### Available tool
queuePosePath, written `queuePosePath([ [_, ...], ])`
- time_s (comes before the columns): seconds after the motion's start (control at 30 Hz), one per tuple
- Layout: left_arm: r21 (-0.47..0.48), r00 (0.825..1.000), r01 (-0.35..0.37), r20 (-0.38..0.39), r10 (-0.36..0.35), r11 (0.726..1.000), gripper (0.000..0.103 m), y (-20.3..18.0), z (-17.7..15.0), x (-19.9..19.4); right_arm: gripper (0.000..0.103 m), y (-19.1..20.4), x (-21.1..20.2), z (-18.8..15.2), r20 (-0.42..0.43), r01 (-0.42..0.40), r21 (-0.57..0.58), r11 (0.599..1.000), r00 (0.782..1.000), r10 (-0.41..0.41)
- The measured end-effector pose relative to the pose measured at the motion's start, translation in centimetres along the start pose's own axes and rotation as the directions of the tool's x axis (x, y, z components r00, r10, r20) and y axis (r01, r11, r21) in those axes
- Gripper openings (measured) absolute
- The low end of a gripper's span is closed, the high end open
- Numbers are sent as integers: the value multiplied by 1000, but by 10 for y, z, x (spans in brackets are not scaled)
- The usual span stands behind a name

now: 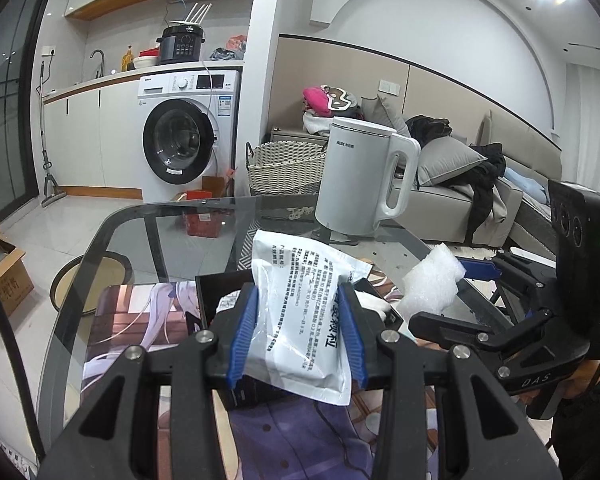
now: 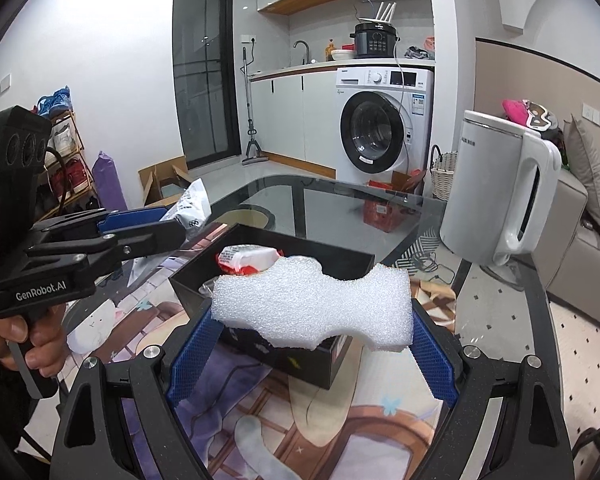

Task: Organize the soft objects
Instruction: 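Carry the foam over the box with the right tool while the left carries the sachet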

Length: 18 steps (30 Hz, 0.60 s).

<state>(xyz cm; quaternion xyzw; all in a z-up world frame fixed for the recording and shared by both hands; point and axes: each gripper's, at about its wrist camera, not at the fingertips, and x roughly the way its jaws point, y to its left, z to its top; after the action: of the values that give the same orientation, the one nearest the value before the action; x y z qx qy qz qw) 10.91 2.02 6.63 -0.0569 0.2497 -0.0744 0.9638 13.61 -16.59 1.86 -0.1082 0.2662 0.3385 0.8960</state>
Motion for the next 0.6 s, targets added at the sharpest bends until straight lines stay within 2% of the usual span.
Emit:
queuePosePath([
  [0.23,2,1000,-9,-5,9,1000,39,1,6,9,91,2,12,9,-9,7,-22,1000,1000,-7],
  [0.6,15,999,-23,-38,24,1000,39,4,3,38,91,-5,50,15,-89,2,-47,999,996,-6],
])
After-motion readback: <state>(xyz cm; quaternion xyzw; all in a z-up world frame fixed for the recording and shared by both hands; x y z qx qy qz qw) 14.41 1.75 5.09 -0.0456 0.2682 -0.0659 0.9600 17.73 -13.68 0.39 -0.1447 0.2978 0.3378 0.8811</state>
